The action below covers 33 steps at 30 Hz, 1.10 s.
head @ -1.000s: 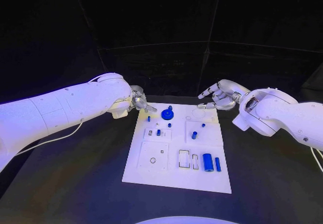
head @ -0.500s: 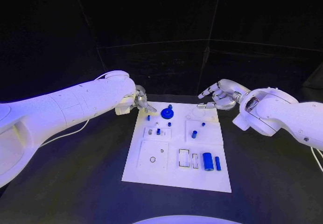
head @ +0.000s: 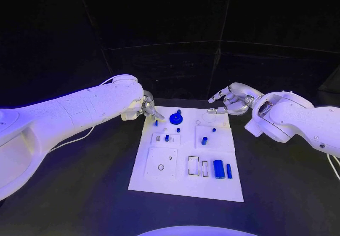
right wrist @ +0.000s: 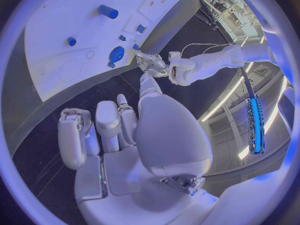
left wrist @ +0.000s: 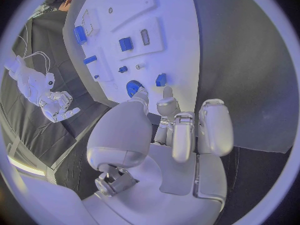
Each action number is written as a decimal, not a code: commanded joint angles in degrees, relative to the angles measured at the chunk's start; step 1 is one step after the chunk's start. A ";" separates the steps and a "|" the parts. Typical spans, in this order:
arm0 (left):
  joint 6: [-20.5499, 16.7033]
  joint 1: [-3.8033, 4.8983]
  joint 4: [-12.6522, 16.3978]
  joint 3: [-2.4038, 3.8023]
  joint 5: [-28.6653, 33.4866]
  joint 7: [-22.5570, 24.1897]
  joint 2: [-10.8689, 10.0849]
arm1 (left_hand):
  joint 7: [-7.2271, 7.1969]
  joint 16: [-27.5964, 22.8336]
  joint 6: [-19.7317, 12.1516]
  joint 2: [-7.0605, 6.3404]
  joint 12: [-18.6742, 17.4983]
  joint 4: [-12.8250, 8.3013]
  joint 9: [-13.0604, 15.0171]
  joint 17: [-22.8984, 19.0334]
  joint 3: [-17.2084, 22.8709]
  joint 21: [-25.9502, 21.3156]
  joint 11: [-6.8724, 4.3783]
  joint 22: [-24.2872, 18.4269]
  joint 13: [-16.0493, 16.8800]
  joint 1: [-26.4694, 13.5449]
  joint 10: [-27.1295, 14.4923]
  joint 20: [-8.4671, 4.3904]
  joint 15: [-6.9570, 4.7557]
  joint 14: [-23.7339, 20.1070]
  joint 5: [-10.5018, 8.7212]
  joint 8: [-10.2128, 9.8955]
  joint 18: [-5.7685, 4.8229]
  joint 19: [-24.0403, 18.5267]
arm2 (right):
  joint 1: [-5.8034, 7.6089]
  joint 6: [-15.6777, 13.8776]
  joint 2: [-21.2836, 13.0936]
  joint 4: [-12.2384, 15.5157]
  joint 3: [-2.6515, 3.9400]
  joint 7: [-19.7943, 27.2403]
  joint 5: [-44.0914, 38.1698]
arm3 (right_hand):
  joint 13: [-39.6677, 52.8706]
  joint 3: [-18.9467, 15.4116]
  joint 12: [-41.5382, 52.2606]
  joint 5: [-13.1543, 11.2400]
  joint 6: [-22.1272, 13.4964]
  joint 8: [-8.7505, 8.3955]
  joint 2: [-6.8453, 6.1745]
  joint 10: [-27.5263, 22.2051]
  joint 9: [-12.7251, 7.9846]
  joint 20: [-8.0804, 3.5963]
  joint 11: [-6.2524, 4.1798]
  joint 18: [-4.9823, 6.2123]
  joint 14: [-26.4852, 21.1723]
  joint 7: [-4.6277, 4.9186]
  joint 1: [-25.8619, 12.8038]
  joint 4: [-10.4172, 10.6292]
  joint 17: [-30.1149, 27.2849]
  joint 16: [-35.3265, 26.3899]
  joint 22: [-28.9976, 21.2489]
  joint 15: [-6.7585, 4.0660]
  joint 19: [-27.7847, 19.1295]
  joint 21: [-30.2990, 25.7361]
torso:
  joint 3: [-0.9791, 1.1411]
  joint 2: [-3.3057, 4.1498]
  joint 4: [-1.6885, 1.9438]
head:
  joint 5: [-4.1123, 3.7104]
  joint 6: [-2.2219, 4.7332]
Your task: Assemble the parts on the task board
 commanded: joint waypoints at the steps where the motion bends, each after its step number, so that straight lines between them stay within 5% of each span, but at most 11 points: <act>1: 1.70 0.08 -0.44 0.03 -0.62 0.72 0.32 | -0.09 0.18 0.47 0.17 0.19 -0.09 -0.13 15.09 -0.40 0.21 0.04 0.03 0.04 0.66 0.25 0.30 0.24 5.95 -0.12 -0.28 -0.33 0.23 | 0.11 0.23 0.05 0.12 0.03 0.33 0.15 | 0.54 -0.37 -0.34 0.27 -0.32 0.21 0.25 -0.54 -0.09 -0.51 -0.01 0.85 -0.16 0.02 -0.20 -0.13 -0.05 -0.23 8.66 -0.27 1.79 -0.23 | 0.00 0.00 0.08 | 0.02 0.01; 33: 4.30 -0.31 -1.72 0.01 -1.28 -1.08 1.61 | -0.20 0.18 1.38 1.95 0.50 -1.41 -1.19 15.09 -0.34 0.62 -0.06 0.74 0.33 3.75 0.49 0.27 0.18 5.95 -0.11 -0.38 -0.46 0.42 | 0.11 0.30 0.13 0.14 0.03 0.48 0.14 | 0.59 -0.38 -0.29 0.33 -0.31 0.23 0.38 -0.50 -0.08 -0.52 -0.01 0.86 -0.13 0.01 -0.12 -0.19 -0.01 -0.24 8.63 -0.28 1.78 -0.26 | 0.02 -0.02 0.08 | 0.28 -0.25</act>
